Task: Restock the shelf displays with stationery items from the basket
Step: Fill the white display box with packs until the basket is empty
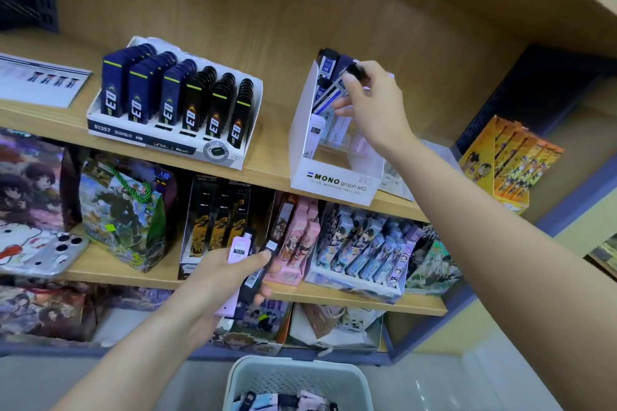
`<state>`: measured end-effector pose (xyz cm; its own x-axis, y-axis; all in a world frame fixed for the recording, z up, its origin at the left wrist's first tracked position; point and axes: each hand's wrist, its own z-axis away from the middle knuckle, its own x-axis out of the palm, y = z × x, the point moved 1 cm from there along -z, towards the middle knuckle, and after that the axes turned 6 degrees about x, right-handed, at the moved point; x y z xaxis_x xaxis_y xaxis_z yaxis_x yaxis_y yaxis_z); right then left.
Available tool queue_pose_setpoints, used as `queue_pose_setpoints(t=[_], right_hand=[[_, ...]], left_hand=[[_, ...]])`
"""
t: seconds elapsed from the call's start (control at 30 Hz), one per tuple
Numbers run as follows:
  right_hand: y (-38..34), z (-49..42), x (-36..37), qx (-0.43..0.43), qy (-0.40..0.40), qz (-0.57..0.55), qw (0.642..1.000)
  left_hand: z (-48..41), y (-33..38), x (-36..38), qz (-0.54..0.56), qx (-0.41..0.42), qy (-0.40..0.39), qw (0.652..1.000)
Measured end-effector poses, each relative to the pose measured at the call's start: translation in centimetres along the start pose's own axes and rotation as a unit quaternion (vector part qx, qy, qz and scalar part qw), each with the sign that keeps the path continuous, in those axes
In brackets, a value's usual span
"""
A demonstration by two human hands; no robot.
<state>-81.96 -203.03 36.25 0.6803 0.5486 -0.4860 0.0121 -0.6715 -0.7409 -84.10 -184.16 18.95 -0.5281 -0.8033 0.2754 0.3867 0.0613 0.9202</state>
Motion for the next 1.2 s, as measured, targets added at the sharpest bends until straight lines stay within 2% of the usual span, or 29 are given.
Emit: queue_pose_setpoints(t=[0.17, 0.3, 0.47, 0.6, 0.73, 0.83, 0.9, 0.97, 1.03, 1.1, 1.2], right_hand=[[0.7, -0.9, 0.4, -0.023, -0.061, 0.062, 0.996], [0.9, -1.4, 0.6, -0.058, -0.025, 0.12, 0.991], [1.1, -1.3, 1.2, -0.083, 0.009, 0.136, 0.987], [1.2, -0.7, 1.1, -0.099, 0.041, 0.184, 0.977], [1.4, 2.6, 0.6, -0.113, 0.093, 0.128, 0.981], [2.1, 7.2, 0.3, -0.115, 0.061, 0.09, 0.987], [3.1, 10.3, 0.5, -0.087, 0.006, 0.085, 0.993], [4.2, 13.0, 1.1, -0.019, -0.066, 0.093, 0.993], [5.5, 14.7, 2.0, 0.074, -0.156, 0.117, 0.978], [6.6, 15.5, 2.8, 0.164, -0.234, 0.084, 0.955], [6.6, 15.4, 3.0, 0.223, -0.242, -0.039, 0.944]], left_hand=[[-0.3, 0.0, -0.2, 0.017, 0.01, 0.019, 1.0], [-0.5, 0.0, -0.4, 0.019, 0.007, 0.03, 0.999], [-0.5, -0.1, -0.3, 0.022, 0.005, 0.031, 0.999], [-1.3, -0.2, -0.4, 0.032, -0.03, 0.039, 0.998], [-2.8, -0.9, -1.1, 0.051, -0.061, 0.017, 0.997], [-2.5, -0.9, -0.9, 0.063, -0.048, 0.018, 0.997], [-1.6, -0.8, -0.4, 0.049, -0.033, 0.008, 0.998], [-0.5, -0.5, 0.2, 0.036, -0.012, -0.014, 0.999], [0.2, -0.2, 0.9, 0.027, 0.003, -0.028, 0.999], [0.5, -0.1, 1.3, 0.006, 0.004, -0.035, 0.999], [0.5, -0.2, 1.6, -0.005, -0.002, -0.044, 0.999]])
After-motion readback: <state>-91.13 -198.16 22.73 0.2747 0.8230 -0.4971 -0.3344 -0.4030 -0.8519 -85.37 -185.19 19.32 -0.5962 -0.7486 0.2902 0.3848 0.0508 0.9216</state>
